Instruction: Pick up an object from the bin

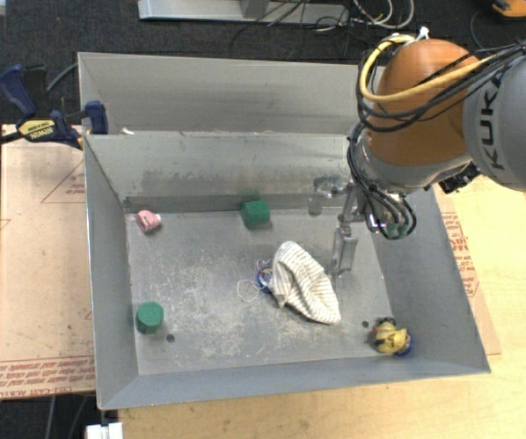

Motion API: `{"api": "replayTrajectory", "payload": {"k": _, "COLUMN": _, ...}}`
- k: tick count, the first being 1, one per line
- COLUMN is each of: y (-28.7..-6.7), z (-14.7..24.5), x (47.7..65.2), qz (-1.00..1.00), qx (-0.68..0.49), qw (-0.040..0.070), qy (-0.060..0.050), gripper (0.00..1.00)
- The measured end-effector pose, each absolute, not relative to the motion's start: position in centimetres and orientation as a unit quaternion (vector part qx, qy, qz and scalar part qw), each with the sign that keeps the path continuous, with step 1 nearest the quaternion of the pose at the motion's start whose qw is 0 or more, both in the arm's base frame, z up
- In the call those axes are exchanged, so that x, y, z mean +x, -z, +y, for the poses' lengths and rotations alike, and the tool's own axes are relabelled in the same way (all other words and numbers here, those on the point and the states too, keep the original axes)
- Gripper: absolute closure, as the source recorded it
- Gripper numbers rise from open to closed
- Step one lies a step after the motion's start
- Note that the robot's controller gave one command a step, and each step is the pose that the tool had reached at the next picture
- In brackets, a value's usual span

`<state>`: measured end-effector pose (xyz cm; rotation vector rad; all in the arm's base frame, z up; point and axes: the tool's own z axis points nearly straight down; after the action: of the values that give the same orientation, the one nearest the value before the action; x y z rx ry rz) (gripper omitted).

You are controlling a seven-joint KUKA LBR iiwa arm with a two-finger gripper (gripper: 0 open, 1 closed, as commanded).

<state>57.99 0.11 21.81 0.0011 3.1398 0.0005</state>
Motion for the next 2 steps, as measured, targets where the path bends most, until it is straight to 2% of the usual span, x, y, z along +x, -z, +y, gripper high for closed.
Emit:
{"api": "replayTrajectory", "payload": {"k": 1, "y": -13.9, "z": 2.2, "x": 57.2, "qz": 0.998, "qx": -0.062, "qw": 0.0, "qy": -0.001, "gripper": 0.0}}
{"api": "replayTrajectory", "payload": {"k": 2, "y": -12.5, "z": 1.3, "x": 55.4, "qz": 1.0, "qx": 0.004, "qw": 0.001, "qy": -0.001, "gripper": 0.0}}
